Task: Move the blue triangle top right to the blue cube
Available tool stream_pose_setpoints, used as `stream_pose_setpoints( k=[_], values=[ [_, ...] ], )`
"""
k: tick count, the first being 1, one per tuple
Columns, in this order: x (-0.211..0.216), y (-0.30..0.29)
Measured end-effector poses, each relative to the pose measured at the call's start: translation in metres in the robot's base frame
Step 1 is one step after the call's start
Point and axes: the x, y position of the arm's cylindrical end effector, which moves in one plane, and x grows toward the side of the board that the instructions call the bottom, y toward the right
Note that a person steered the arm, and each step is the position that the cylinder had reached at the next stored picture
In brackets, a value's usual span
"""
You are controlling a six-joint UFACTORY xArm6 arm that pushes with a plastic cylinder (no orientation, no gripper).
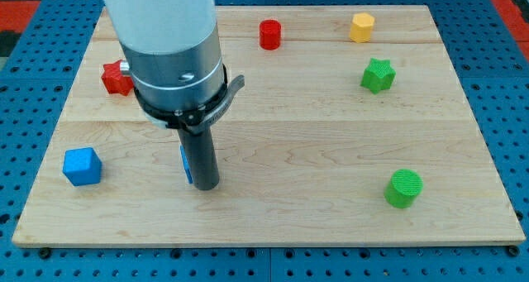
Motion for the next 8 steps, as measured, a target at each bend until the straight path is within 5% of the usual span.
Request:
stream_pose_setpoints(
  k=[4,6,8],
  values=[
    [0.003,0.001],
    [-0.033,0.014],
    [-0.014,-0.07]
  ],
)
